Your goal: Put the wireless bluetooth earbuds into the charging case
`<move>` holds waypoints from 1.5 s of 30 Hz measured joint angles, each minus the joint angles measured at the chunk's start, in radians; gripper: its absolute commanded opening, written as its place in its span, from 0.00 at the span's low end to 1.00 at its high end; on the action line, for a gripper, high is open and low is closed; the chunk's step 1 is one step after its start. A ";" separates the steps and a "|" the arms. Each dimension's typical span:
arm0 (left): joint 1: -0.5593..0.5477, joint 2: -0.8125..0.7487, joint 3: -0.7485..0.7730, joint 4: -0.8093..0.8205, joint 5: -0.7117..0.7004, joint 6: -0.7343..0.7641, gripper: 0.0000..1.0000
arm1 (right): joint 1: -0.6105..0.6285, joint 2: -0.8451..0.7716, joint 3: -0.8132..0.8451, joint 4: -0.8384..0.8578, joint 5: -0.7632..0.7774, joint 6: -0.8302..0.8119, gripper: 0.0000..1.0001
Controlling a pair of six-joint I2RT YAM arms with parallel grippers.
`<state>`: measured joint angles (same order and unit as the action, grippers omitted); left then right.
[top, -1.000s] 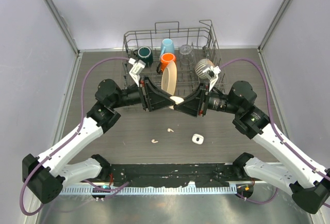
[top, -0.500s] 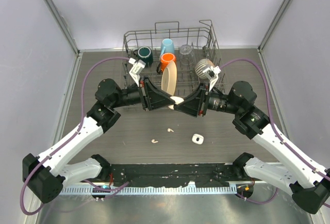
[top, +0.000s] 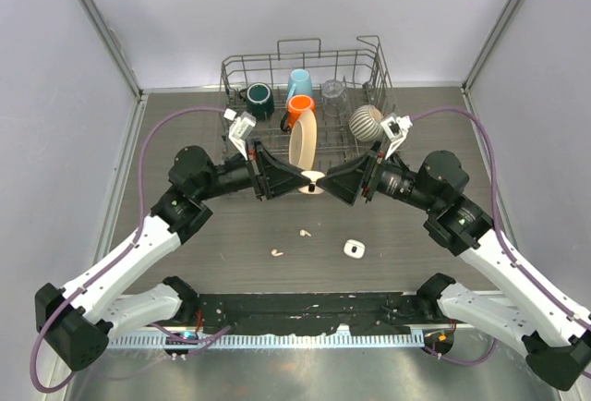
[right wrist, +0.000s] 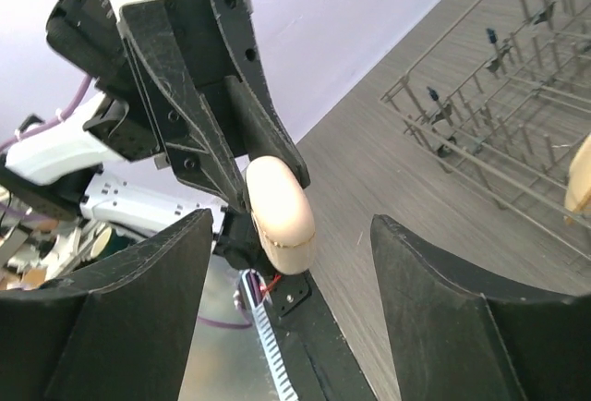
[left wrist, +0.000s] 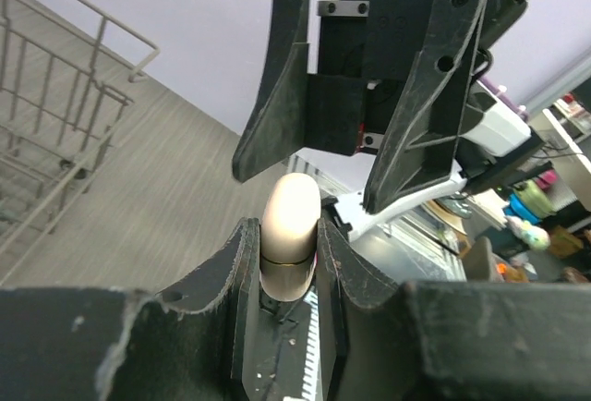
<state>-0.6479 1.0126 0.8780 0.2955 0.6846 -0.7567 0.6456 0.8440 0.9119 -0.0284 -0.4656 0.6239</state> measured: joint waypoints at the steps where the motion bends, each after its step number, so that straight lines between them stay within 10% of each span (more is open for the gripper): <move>1: 0.000 -0.009 -0.003 -0.008 -0.014 0.014 0.00 | 0.000 -0.011 -0.002 -0.006 0.018 0.009 0.77; 22: 0.000 -0.141 -0.082 0.007 -0.248 0.306 0.00 | 0.000 -0.028 -0.027 -0.153 0.322 0.797 0.77; 45: -0.008 -0.098 -0.082 0.053 -0.248 0.323 0.00 | 0.093 0.147 0.022 -0.018 0.307 0.977 0.74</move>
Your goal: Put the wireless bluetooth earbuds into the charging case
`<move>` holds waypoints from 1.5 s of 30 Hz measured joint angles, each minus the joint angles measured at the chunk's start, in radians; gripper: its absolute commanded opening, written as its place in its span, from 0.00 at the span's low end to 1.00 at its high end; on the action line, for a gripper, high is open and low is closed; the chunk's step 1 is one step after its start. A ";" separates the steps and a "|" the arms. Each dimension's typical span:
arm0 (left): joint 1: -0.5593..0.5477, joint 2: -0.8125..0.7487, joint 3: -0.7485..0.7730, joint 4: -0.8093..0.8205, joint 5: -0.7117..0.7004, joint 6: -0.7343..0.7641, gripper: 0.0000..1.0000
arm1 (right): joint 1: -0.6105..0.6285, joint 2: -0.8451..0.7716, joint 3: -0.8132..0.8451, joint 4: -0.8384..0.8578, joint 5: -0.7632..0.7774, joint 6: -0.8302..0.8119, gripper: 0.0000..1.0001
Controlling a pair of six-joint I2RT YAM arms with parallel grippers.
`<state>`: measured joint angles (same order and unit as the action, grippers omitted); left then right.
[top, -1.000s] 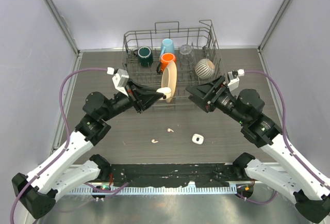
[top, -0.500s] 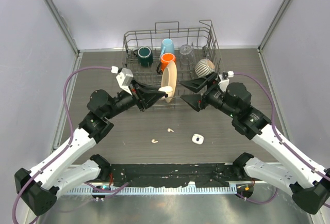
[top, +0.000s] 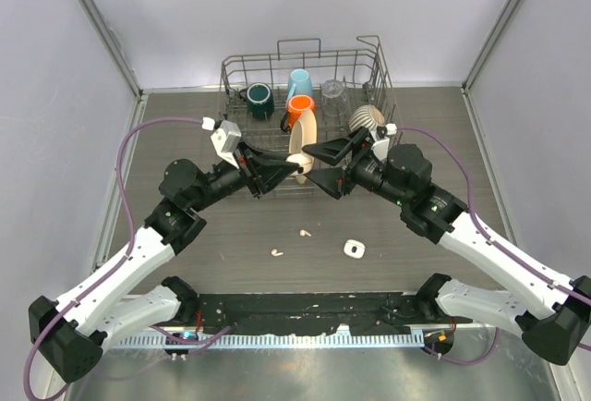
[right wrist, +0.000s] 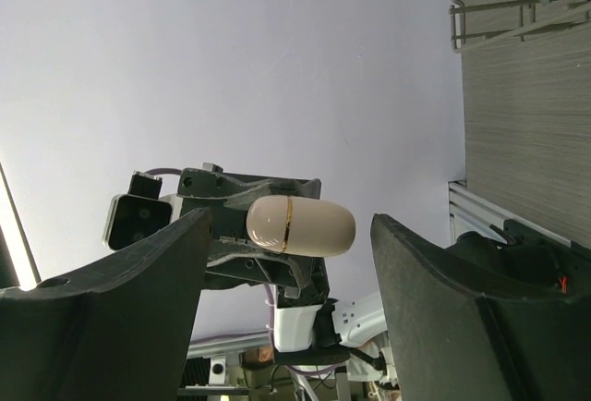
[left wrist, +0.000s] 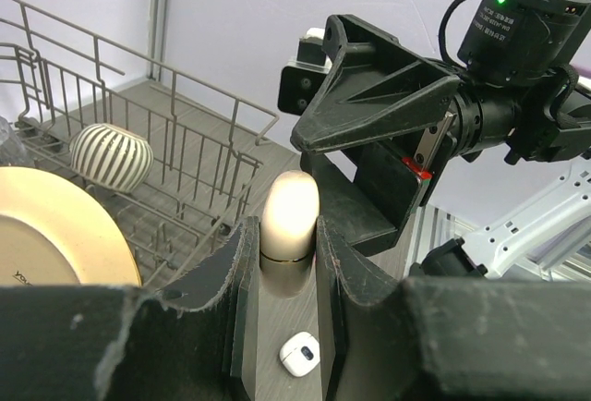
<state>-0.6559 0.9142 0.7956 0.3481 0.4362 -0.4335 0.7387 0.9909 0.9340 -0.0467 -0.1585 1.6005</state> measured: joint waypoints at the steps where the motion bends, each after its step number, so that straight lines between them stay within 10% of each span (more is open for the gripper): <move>1: -0.001 0.000 0.000 0.000 -0.001 0.000 0.00 | 0.003 0.001 0.000 0.005 0.000 0.000 0.72; 9: -0.003 0.001 0.000 0.019 -0.012 -0.002 0.00 | 0.014 0.031 0.001 0.057 -0.003 0.005 0.55; 20: -0.004 0.001 0.000 0.029 -0.021 -0.002 0.00 | 0.022 0.042 -0.001 0.105 -0.018 0.028 0.67; 31: -0.004 0.003 0.000 0.036 -0.022 0.000 0.02 | 0.021 0.041 -0.028 0.136 -0.020 0.048 0.15; 37: -0.004 0.003 0.000 0.035 -0.025 0.000 0.60 | 0.021 0.041 -0.048 0.177 -0.026 0.053 0.01; 45: -0.005 -0.015 -0.082 0.078 0.014 0.006 0.63 | 0.025 0.041 -0.063 0.234 -0.034 0.061 0.01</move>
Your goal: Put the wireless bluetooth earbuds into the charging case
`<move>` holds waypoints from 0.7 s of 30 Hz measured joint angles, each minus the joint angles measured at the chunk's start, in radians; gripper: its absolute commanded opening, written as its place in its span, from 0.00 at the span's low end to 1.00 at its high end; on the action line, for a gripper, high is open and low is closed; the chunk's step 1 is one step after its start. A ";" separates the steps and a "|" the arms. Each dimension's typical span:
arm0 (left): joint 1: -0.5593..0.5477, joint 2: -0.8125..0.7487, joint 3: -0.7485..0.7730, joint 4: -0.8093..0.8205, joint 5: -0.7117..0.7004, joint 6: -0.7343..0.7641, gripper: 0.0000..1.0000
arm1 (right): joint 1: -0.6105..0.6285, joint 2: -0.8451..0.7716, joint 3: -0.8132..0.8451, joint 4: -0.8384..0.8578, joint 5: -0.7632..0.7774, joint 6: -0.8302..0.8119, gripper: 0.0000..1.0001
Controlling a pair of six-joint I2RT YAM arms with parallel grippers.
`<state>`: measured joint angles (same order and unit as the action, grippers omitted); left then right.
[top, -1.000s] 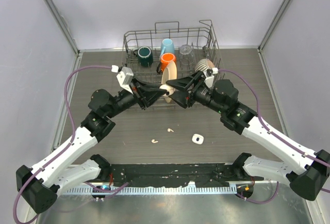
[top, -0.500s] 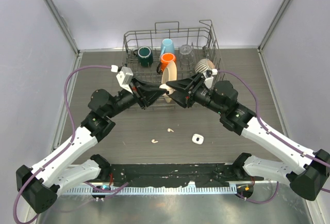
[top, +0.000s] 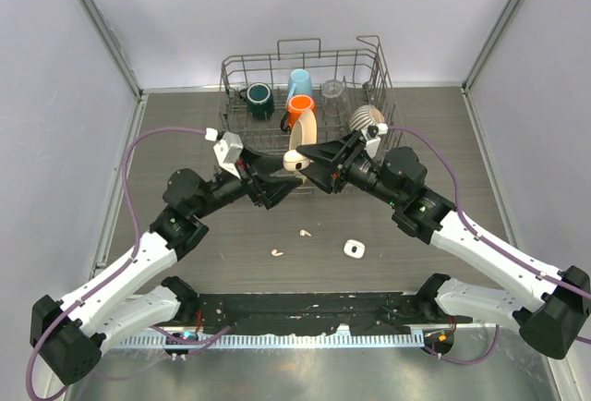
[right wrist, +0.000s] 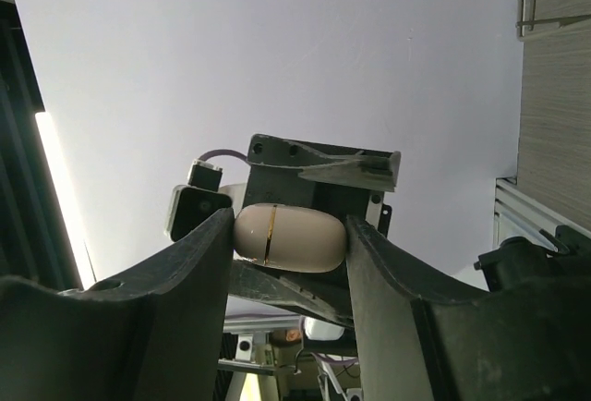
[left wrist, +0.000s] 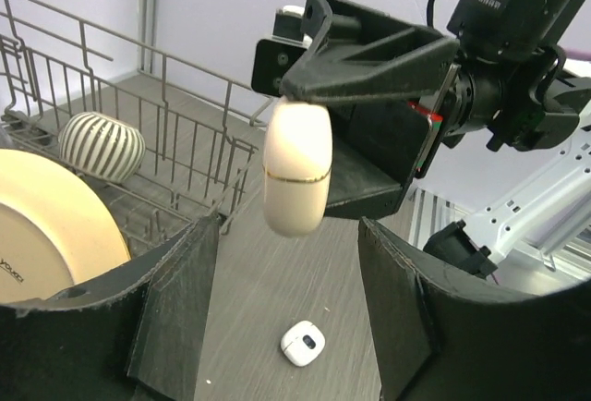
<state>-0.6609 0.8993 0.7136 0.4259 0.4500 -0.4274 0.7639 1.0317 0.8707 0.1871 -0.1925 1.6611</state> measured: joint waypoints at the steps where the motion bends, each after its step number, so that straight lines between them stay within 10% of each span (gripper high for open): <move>1: 0.000 -0.003 -0.017 0.014 0.005 0.000 0.62 | 0.000 0.000 -0.001 0.001 -0.001 0.001 0.01; 21: 0.000 0.087 -0.073 0.385 0.068 -0.047 0.39 | 0.000 0.000 -0.013 0.033 -0.019 0.018 0.01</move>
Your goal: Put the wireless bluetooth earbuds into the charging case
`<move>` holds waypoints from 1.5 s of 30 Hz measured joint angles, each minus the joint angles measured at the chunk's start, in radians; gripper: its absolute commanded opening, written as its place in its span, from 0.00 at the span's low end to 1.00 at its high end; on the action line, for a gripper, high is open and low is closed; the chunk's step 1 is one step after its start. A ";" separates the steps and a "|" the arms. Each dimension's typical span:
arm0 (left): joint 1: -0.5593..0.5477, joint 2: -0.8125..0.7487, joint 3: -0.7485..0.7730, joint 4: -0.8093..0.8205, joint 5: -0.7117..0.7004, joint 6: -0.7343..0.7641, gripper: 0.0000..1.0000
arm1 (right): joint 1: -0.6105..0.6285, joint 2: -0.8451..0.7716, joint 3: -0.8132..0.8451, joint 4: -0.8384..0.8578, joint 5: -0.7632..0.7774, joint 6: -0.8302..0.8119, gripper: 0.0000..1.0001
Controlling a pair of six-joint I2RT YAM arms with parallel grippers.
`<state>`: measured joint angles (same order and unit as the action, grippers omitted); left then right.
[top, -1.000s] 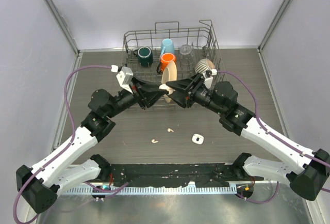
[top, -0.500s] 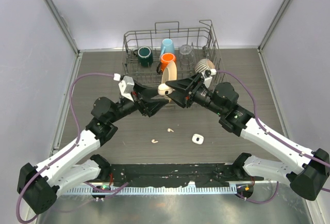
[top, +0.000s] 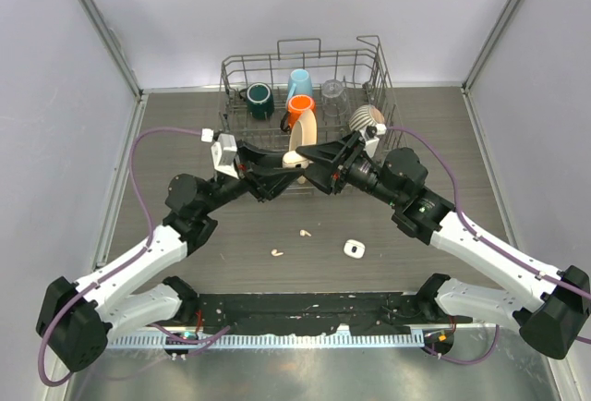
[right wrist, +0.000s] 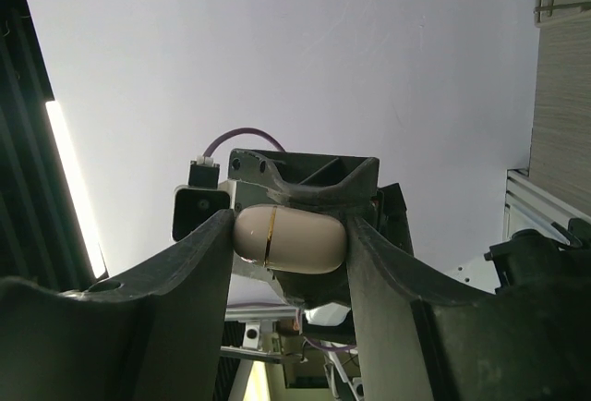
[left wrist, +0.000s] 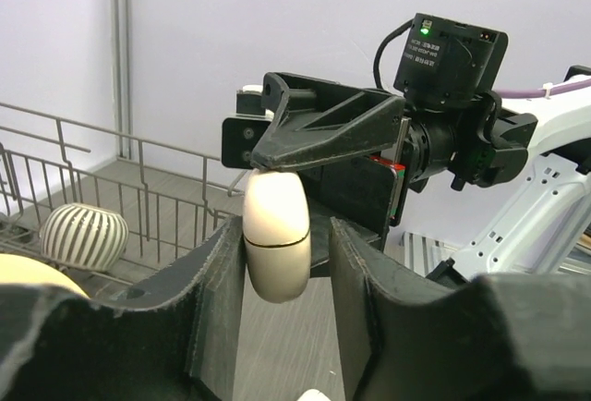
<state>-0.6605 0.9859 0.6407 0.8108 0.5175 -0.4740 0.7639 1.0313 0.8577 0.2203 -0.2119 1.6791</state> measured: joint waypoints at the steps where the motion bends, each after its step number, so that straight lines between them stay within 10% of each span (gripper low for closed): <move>1: 0.000 0.006 0.000 0.007 0.000 -0.001 0.38 | 0.000 0.000 0.000 0.001 -0.003 0.000 0.01; 10: 0.003 0.045 0.000 0.075 0.009 -0.024 0.06 | -0.001 -0.004 0.000 0.011 -0.013 0.000 0.01; 20: 0.006 0.078 -0.002 0.108 0.076 -0.048 0.00 | -0.016 -0.046 -0.013 -0.039 0.009 -0.115 0.72; 34: 0.003 -0.083 -0.362 0.328 0.084 -0.075 0.00 | -0.039 -0.341 0.055 -0.433 0.224 -0.754 0.75; 45: 0.003 -0.256 -0.434 0.344 0.040 -0.041 0.00 | 0.023 -0.154 0.158 -0.579 0.076 -0.993 0.75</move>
<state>-0.6571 0.7296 0.2070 1.1549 0.5575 -0.5152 0.7864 0.8768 1.0153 -0.3584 -0.1364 0.6857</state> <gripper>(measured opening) 0.305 0.745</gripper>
